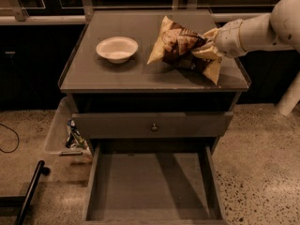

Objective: Pick brown chip bag from middle drawer and place on counter

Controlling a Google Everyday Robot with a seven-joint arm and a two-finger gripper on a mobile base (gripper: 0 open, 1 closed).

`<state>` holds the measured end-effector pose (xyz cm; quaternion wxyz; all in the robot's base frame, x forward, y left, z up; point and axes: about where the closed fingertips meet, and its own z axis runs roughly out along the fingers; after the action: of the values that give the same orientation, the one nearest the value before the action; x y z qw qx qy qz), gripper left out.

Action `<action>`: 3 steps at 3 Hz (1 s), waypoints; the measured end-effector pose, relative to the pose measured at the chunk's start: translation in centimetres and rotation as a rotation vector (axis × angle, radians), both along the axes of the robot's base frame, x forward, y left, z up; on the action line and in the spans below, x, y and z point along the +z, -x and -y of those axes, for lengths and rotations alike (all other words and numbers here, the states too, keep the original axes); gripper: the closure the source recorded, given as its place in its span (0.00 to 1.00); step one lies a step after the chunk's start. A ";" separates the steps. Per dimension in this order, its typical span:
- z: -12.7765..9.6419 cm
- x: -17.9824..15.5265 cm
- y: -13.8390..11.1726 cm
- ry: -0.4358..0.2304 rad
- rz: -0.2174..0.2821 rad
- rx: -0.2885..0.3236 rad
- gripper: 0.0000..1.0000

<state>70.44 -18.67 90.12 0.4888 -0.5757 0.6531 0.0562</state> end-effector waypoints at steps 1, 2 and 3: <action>0.2 -0.6 -0.7 0.006 0.003 -0.023 1.00; 0.2 -0.6 -0.7 0.006 0.003 -0.023 0.81; 0.2 -0.6 -0.7 0.006 0.003 -0.022 0.57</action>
Offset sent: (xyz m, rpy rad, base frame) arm 0.0064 -0.0017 -0.0053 -0.0050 -0.0022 -0.0196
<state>71.19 -18.85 89.51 0.4887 -0.5697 0.6590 0.0480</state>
